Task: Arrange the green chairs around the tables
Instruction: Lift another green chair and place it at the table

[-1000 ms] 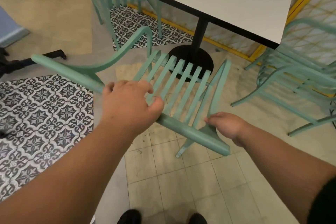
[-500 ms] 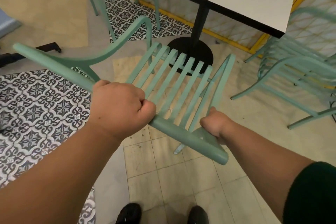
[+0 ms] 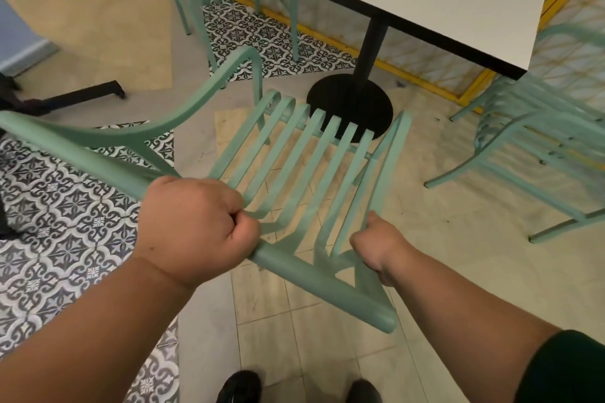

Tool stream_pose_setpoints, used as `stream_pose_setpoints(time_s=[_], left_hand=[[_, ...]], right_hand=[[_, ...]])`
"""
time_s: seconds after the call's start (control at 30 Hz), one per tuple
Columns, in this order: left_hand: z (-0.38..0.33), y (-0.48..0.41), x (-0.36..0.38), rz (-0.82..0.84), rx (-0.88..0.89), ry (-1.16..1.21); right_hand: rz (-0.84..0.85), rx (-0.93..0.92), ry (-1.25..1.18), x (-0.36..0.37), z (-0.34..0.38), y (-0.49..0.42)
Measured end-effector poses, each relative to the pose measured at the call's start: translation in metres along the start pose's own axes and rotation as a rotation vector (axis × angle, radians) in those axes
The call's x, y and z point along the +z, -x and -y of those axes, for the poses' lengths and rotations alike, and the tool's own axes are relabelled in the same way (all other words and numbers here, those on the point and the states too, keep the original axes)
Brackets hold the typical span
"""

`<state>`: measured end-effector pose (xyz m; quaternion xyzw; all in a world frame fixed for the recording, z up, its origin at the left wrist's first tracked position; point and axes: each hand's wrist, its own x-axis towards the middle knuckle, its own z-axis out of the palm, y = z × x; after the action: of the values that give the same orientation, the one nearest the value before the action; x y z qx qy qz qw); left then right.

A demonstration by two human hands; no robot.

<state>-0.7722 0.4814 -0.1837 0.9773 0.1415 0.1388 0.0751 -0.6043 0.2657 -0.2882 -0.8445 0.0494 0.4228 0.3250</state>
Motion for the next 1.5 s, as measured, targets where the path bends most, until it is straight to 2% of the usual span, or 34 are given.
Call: stream_pose_setpoints(time_s=[0.13,0.43,0.67,0.8,0.9,0.97,1.03,1.1,1.23,1.33,1.43,1.5], left_hand=[[0.009,-0.010,0.000,0.068,-0.003,-0.026],[0.022,-0.017,0.000,0.074,0.010,-0.029],[0.028,-0.023,-0.002,0.122,0.034,-0.074],[0.030,-0.027,-0.002,0.129,0.043,-0.097],[0.033,-0.032,-0.002,0.123,0.047,-0.090],[0.034,-0.034,-0.002,0.140,0.027,-0.102],[0.033,-0.034,-0.002,0.154,-0.028,-0.115],[0.031,-0.033,-0.003,0.170,-0.095,-0.116],[0.028,-0.031,-0.004,0.240,-0.140,-0.087],[0.030,-0.031,-0.016,0.377,-0.122,-0.023],[0.035,-0.005,-0.051,0.454,-0.204,0.120],[0.041,0.022,-0.065,0.462,-0.263,0.111]], right_hand=[[-0.005,0.013,0.038,0.002,0.011,-0.006],[0.016,0.034,0.005,0.008,0.022,-0.006],[0.052,0.040,0.094,0.007,0.035,0.014],[0.046,-0.136,0.211,-0.004,0.063,0.054],[0.168,-0.324,0.258,-0.004,0.093,0.111],[0.200,-0.416,0.413,0.012,0.100,0.140],[0.094,-0.574,0.650,0.033,0.097,0.151],[-0.029,-0.666,0.756,0.045,0.093,0.150],[-0.084,-0.729,0.733,0.047,0.086,0.139],[-0.117,-0.769,0.781,0.049,0.083,0.138],[-0.057,-0.750,0.840,0.046,0.092,0.153],[-0.013,-0.690,0.850,0.042,0.094,0.153]])
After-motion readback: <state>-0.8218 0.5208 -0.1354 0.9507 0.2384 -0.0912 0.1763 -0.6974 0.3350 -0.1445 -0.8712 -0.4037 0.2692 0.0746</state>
